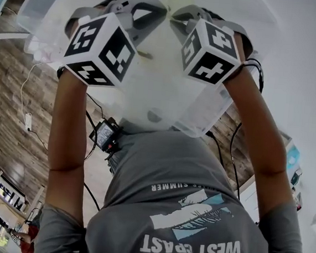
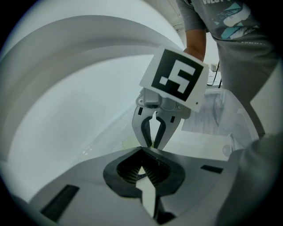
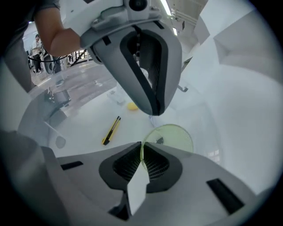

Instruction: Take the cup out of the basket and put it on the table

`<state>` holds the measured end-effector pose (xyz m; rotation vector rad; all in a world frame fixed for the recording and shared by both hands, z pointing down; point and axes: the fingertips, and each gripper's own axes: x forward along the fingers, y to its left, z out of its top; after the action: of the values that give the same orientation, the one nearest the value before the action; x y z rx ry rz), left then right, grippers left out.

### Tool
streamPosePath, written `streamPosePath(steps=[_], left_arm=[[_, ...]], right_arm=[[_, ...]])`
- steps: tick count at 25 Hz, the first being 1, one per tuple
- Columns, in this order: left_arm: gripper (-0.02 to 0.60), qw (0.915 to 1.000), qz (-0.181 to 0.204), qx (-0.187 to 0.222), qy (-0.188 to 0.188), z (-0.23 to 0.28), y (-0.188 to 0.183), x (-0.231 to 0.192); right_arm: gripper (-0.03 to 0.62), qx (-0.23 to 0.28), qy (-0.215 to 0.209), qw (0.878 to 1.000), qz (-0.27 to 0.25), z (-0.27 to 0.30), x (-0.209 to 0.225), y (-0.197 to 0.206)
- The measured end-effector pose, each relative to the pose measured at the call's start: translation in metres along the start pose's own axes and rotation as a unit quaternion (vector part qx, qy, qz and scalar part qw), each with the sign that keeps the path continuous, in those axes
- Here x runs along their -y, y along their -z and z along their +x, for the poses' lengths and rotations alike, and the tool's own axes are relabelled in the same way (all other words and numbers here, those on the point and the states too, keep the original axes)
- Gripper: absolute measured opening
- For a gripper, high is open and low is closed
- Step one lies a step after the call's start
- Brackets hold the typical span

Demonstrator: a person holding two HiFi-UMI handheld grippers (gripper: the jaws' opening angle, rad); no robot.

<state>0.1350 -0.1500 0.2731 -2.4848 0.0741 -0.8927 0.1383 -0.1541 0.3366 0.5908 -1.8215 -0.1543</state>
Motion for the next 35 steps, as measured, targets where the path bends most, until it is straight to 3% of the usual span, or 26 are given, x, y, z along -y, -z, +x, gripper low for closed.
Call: streamPosePath(steps=[21, 28, 35], left_arm=[[0.008, 0.9954, 0.001, -0.028, -0.091, -0.093, 0.016, 0.008], [0.008, 0.9907, -0.001, -0.06, -0.122, -0.128, 0.044, 0.014], [0.008, 0.9842, -0.027, -0.091, -0.149, -0.156, 0.071, 0.027]], right_arm=[[0.028, 0.074, 0.063, 0.993, -0.068, -0.055, -0.021, -0.083], [0.028, 0.103, 0.109, 0.98, -0.13, -0.054, -0.03, -0.119], [0.028, 0.148, 0.14, 0.961, -0.185, -0.054, -0.049, -0.155]])
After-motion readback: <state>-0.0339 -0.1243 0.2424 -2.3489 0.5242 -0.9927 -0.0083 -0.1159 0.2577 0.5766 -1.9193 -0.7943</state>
